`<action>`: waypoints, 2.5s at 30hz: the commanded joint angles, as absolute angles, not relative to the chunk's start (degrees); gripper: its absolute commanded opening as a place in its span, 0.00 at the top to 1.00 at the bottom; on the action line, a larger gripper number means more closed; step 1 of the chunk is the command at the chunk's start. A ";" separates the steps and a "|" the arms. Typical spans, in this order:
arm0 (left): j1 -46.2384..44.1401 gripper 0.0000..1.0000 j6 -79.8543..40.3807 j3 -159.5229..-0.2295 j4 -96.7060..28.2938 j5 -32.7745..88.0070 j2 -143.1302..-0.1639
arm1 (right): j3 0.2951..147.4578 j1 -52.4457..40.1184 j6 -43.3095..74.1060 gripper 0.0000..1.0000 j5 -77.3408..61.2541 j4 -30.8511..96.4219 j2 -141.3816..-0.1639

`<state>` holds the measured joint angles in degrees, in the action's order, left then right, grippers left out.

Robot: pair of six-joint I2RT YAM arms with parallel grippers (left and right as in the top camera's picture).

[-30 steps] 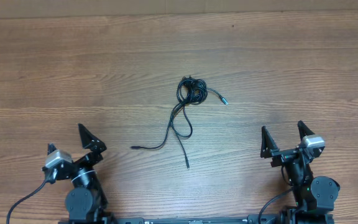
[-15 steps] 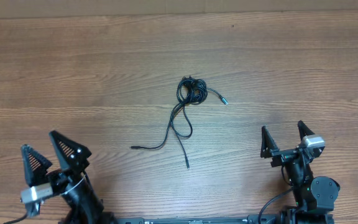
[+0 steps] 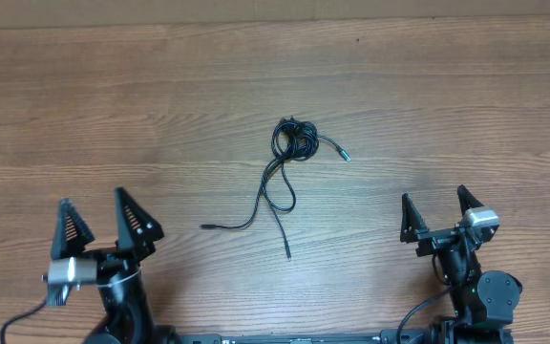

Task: Untangle cables
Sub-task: 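Raise the left gripper and move it over the black cable bundle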

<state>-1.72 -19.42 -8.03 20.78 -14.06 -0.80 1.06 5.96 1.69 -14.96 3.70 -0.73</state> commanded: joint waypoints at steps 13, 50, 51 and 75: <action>-1.15 0.00 -8.78 -44.51 -11.70 -0.60 -20.53 | 0.49 5.76 1.63 0.00 -14.46 3.42 -0.45; -1.45 0.00 -15.90 -67.07 -46.09 35.83 -73.49 | 0.49 5.76 1.63 0.00 -14.44 3.42 -0.45; -1.67 0.00 -15.90 -67.07 -46.15 35.83 -73.49 | 0.49 5.76 1.63 0.00 -14.46 3.42 -0.45; -14.02 0.38 -22.90 -67.07 -44.73 17.98 -73.54 | 0.49 5.76 1.63 0.00 -14.46 3.42 -0.45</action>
<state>-10.85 -20.12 -66.15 -44.80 28.29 -73.43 1.06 5.96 1.67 -14.98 3.68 -0.73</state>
